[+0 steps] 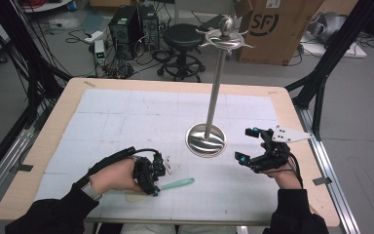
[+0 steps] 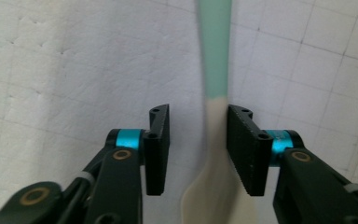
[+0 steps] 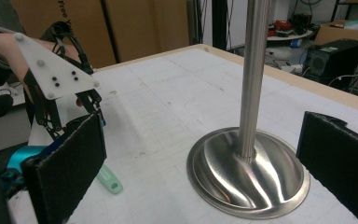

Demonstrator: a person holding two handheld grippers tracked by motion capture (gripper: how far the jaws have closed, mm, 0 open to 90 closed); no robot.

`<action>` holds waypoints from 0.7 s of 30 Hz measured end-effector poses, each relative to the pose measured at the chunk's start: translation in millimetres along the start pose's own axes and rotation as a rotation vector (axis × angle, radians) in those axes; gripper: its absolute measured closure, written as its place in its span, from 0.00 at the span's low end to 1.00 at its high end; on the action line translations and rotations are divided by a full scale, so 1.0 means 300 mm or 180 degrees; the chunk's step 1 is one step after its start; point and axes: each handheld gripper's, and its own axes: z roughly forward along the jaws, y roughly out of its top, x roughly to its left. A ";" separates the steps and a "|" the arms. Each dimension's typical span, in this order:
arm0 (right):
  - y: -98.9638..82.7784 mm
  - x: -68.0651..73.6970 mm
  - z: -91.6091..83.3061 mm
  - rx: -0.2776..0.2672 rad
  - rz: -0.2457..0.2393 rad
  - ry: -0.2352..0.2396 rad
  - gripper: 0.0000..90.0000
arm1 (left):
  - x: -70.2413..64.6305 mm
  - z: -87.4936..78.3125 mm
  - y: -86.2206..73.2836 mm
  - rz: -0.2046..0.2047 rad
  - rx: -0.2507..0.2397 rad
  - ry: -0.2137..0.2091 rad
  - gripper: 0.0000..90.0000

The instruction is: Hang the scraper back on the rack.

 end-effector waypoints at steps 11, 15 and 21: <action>0.003 0.005 -0.003 -0.0037 -0.0030 -0.0007 0.01 | -0.012 0.005 0.036 -0.0097 0.0278 -0.0059 0.86; 0.003 0.006 -0.006 -0.0024 -0.0020 -0.0016 0.01 | -0.015 0.004 0.031 -0.0119 0.0235 -0.0053 0.89; 0.003 0.009 -0.007 -0.0011 -0.0026 -0.0013 0.01 | -0.001 -0.015 0.010 -0.0163 -0.0030 -0.0072 0.89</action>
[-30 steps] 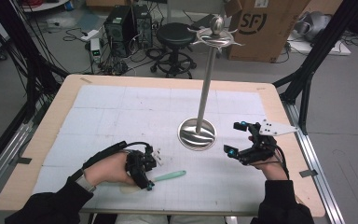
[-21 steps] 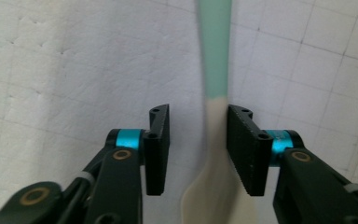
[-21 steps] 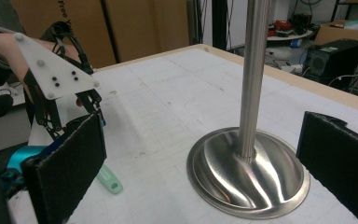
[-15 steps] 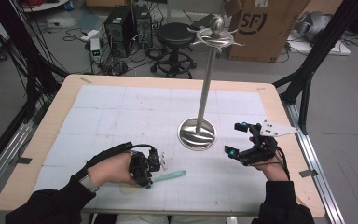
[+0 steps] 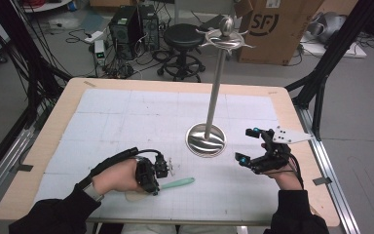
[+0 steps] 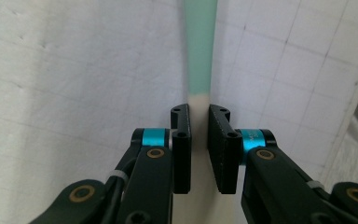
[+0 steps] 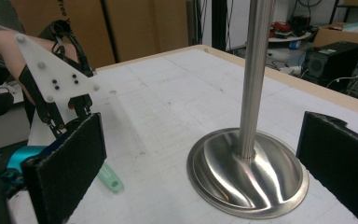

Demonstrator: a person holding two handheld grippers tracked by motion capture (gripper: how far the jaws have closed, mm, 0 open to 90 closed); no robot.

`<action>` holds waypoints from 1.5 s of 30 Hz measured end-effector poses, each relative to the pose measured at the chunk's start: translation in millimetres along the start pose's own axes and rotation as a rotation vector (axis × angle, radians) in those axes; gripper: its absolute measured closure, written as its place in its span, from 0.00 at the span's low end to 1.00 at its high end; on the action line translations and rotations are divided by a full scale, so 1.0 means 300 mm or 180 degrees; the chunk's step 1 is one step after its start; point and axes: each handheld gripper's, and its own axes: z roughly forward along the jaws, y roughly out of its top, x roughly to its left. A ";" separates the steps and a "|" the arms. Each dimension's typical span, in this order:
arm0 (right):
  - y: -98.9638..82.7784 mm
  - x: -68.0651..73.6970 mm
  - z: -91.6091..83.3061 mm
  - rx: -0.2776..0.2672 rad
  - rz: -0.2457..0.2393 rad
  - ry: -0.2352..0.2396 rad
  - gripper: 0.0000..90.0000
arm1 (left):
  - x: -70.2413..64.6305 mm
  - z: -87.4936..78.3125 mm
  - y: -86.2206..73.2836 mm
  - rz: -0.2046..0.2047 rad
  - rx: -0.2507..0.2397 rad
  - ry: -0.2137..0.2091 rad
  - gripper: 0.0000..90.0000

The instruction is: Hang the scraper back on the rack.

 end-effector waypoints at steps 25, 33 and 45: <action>0.000 0.003 -0.018 -0.0014 -0.0029 -0.0091 0.01 | 0.062 -0.191 -0.123 -0.0503 -0.1889 0.0243 0.89; -0.008 0.003 -0.024 -0.0018 -0.0001 -0.0100 0.01 | 0.074 -0.217 -0.142 -0.0674 -0.2554 0.0363 0.89; -0.007 0.003 -0.023 -0.0031 -0.0003 -0.0074 0.01 | 0.165 -0.279 -0.137 -0.0849 -0.3105 0.0543 0.89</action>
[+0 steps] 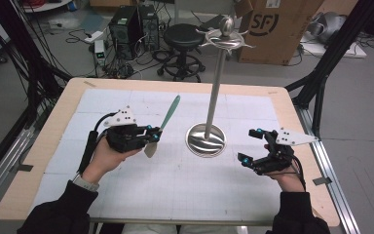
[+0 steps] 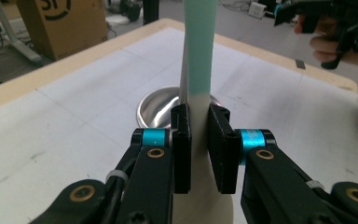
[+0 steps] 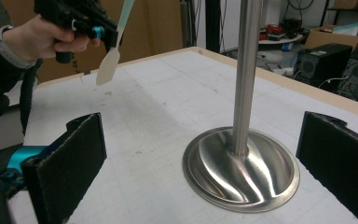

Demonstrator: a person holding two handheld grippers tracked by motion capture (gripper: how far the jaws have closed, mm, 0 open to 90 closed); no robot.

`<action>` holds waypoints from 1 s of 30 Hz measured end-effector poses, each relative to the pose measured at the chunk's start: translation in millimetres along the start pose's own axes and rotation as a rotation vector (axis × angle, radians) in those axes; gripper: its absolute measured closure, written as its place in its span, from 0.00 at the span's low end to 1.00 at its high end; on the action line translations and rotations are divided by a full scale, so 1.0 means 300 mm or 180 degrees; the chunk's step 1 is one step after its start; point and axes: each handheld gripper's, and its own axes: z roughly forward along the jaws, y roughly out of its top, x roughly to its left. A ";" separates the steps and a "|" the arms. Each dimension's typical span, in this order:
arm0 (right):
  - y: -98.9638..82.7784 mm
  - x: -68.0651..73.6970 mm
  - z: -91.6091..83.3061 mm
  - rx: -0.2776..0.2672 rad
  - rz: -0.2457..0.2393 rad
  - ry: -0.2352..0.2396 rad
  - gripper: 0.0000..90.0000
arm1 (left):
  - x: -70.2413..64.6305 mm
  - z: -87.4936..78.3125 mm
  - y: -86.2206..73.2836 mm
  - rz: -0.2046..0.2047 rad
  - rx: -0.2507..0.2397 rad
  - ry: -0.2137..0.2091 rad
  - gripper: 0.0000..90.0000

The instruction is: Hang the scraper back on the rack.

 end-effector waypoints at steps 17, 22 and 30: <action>0.002 -0.001 -0.010 -0.0054 0.0013 -0.0008 0.01 | 0.015 0.002 0.228 0.0128 -0.0478 -0.0175 0.89; 0.004 -0.001 -0.013 -0.0069 0.0014 -0.0013 0.01 | -0.002 0.010 0.269 0.0205 -0.0504 -0.0139 0.89; 0.004 0.001 -0.015 -0.0078 0.0018 -0.0001 0.01 | -0.016 0.010 0.334 0.0293 -0.0565 -0.0121 0.89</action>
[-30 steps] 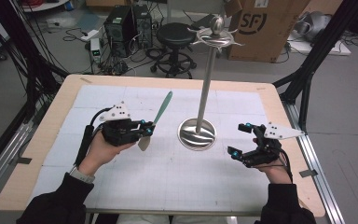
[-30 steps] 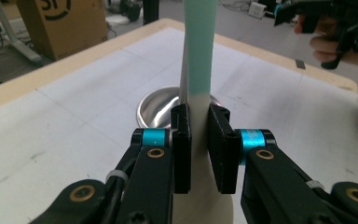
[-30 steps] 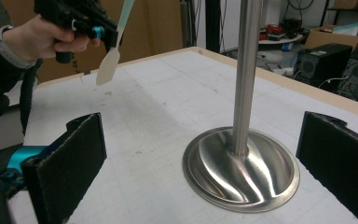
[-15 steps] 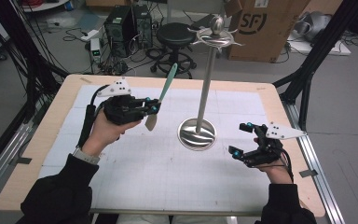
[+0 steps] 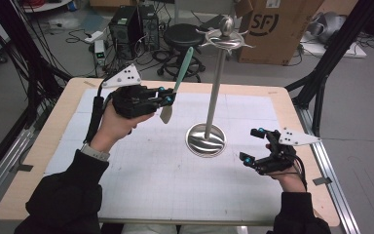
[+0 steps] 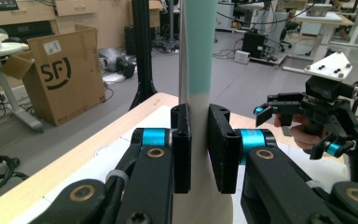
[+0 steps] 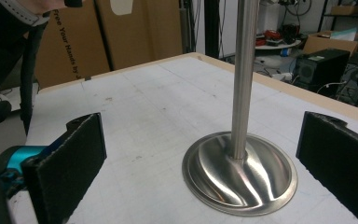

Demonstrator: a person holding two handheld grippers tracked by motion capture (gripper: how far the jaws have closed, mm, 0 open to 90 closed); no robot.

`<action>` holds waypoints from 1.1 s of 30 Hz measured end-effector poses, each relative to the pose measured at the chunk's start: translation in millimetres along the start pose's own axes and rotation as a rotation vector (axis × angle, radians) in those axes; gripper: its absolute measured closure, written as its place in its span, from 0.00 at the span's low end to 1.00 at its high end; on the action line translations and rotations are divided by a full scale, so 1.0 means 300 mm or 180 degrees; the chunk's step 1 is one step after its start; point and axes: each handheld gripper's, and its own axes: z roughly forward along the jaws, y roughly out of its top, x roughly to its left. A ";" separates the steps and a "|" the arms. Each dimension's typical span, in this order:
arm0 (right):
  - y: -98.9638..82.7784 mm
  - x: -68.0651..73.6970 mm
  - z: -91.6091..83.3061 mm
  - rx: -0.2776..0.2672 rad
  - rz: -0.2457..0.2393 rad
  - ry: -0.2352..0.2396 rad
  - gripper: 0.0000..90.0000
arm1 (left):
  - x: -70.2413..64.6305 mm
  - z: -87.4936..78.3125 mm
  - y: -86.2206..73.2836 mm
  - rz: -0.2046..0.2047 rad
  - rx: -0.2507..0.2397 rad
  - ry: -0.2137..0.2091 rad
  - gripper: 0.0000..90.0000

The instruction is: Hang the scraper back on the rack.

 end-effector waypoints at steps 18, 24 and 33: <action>-0.002 0.000 0.003 0.0007 0.0014 0.0014 0.01 | -0.027 0.020 0.038 0.0208 -0.0008 0.0183 0.89; 0.000 -0.002 -0.005 -0.0016 0.0015 0.0010 0.01 | -0.027 0.033 0.043 0.0199 0.0007 0.0209 0.89; -0.001 -0.001 -0.002 -0.0003 0.0004 0.0006 0.01 | -0.027 0.059 0.034 0.0169 0.0064 0.0233 0.89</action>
